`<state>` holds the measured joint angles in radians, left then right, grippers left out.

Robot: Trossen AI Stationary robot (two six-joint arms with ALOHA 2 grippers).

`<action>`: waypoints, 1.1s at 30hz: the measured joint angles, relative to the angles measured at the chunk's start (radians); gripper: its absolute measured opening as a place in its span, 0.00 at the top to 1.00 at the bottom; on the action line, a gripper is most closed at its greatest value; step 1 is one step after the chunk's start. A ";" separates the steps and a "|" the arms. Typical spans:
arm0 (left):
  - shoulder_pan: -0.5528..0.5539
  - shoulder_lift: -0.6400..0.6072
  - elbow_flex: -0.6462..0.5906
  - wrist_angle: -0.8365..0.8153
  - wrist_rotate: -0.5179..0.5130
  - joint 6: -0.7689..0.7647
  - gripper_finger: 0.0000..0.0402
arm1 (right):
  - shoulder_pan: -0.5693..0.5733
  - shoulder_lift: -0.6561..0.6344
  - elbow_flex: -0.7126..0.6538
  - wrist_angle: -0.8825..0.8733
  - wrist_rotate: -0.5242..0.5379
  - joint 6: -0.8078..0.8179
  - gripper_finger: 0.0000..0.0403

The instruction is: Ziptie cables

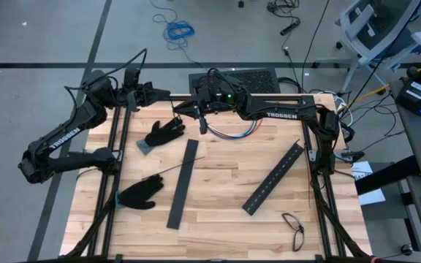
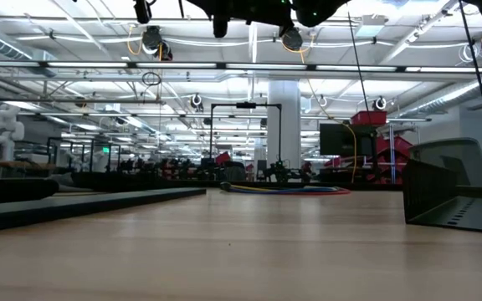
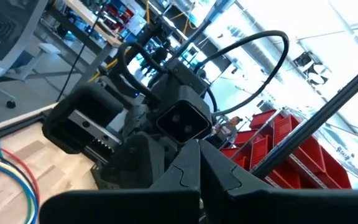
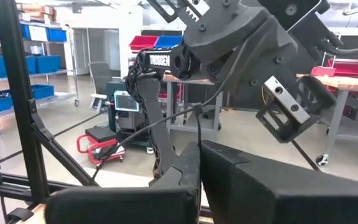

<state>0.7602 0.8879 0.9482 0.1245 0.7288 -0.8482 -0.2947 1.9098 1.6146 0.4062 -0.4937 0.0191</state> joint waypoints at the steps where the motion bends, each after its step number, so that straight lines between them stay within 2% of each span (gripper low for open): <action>1: 0.005 0.000 0.000 0.000 0.000 0.000 1.00 | 0.000 0.000 0.000 0.000 0.001 0.003 1.00; 33: 0.142 -0.081 0.002 0.011 0.000 0.051 1.00 | 0.000 -0.001 -0.001 -0.121 0.022 0.048 1.00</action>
<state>0.9020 0.8071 0.9497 0.1359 0.7284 -0.7975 -0.2943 1.9083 1.6135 0.2852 -0.4719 0.0673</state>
